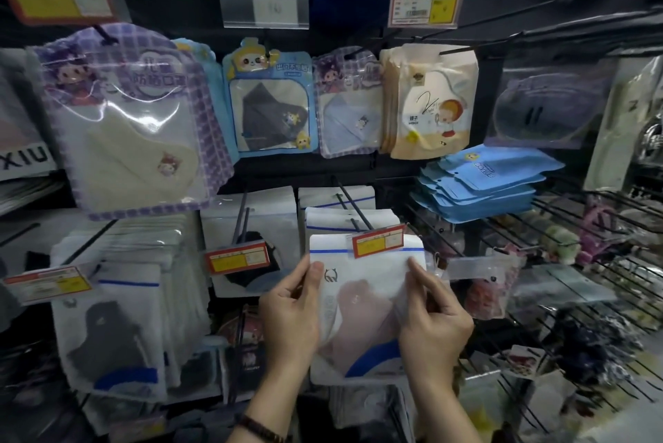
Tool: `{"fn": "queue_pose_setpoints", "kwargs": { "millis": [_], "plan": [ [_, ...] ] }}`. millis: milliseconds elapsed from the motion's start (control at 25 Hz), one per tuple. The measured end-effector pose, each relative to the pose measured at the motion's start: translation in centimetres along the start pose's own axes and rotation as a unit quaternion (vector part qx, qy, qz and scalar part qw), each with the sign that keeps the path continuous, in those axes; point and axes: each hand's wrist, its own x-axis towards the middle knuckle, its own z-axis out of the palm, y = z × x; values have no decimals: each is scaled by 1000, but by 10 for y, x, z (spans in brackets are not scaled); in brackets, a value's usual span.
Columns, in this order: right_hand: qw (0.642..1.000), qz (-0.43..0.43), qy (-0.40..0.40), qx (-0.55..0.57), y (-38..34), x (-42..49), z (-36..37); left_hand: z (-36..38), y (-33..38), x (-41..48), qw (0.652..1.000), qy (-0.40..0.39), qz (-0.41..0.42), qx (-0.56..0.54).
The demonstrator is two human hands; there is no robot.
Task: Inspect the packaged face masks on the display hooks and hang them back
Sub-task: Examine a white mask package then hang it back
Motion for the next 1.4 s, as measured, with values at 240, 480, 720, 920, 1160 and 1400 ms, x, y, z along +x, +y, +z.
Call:
{"fn": "queue_pose_setpoints", "kwargs": {
  "millis": [240, 480, 720, 920, 1160, 1400],
  "plan": [
    [995, 23, -54, -82, 8, 13, 6, 6, -6, 10, 999, -7, 11, 32],
    [950, 2, -209, -233, 6, 31, 24, 13, -11, 43, 987, -45, 17, 154],
    [935, 27, -239, -260, 16, 29, 40, 16, -22, 57, 973, -100, 6, 207],
    [948, 46, -213, -232, 11, 24, 41, 12, -24, 62, 975, -95, 11, 200],
    [958, 78, -154, -230, 16, 2, 23, -8, -29, 41, 984, -59, -62, 157],
    [933, 230, -179, -210, 36, -31, -13, -43, -41, 1, 972, -139, -114, 152]
  ]
}}
